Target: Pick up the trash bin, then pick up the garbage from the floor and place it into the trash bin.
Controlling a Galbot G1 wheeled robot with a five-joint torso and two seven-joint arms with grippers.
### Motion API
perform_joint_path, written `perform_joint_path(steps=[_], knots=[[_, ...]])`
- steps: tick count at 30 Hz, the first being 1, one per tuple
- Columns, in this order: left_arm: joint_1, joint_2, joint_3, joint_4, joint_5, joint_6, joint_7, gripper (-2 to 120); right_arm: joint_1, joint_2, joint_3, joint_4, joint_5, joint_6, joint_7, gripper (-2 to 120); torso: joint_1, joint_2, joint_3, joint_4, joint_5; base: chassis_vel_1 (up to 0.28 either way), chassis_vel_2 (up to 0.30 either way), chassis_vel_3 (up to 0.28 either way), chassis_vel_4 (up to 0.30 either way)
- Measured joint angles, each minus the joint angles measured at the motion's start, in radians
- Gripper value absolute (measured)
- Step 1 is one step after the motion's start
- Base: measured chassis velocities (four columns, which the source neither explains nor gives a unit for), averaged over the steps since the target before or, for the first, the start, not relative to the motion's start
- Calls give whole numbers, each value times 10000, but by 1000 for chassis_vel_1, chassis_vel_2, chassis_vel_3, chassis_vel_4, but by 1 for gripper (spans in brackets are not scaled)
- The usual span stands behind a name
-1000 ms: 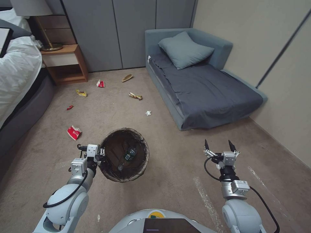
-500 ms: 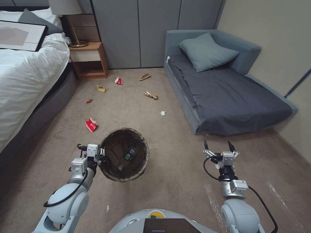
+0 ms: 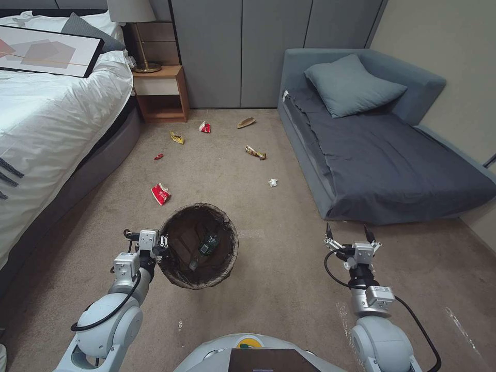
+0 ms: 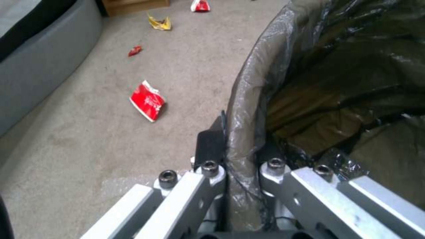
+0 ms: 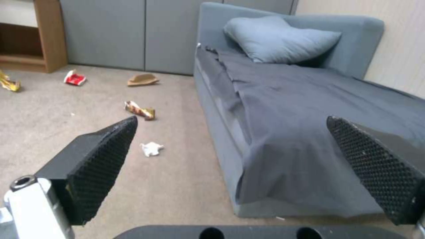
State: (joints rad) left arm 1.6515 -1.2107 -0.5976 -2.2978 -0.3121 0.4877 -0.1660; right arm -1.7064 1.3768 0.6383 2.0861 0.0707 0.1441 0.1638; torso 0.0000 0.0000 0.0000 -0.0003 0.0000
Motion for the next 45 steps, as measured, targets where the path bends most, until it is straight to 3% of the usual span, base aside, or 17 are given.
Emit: perform_joint_path(steps=[14,45], knots=[[34,-149,61,-9,155,0,-81,3,36,-38,55,-45,162,-61,-9,100,-1,0,-1,3,0,-26,24,23,-19],[-2,-207,122,23,225,-10,-110,3,71,-14,-54,-140,158,-41,-23,100,0,0,0,2,0,-175,179,177,-179]])
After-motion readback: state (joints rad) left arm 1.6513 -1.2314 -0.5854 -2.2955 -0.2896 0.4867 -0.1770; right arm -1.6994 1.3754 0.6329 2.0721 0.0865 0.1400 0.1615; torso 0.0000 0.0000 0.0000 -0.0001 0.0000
